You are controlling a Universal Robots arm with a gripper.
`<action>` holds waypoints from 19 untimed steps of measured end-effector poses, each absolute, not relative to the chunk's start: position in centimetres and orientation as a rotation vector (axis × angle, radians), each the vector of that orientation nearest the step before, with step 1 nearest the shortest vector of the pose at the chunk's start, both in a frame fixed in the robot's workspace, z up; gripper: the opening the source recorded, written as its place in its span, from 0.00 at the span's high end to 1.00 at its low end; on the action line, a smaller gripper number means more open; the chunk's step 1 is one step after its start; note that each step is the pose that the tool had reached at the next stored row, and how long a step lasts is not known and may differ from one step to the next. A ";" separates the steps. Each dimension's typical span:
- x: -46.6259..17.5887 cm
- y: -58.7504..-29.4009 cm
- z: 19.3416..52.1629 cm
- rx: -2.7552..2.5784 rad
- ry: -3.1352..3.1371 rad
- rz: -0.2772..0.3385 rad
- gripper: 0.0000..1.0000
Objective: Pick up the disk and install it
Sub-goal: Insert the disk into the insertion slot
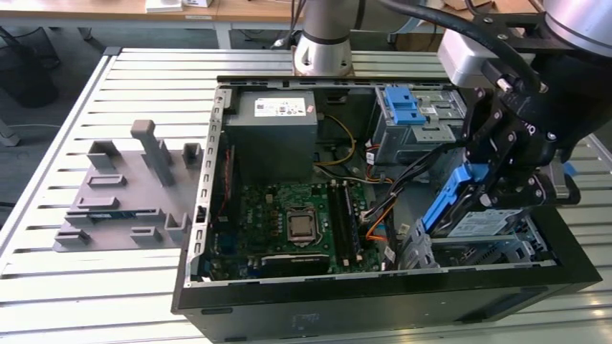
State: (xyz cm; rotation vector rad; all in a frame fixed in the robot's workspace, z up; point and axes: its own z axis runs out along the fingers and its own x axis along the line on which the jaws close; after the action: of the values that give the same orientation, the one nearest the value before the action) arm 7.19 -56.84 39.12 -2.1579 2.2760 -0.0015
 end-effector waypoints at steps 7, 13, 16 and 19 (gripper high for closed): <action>7.2 -56.9 38.6 -2.158 2.276 -0.002 0.64; 7.2 -56.9 38.3 -2.158 2.276 -0.002 0.64; 7.2 -56.9 38.2 -2.158 2.276 -0.001 0.64; 7.2 -56.9 38.0 -2.158 2.276 -0.001 0.64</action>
State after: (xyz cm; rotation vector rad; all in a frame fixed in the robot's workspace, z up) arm 7.19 -56.89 37.97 -2.1578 2.2760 -0.0015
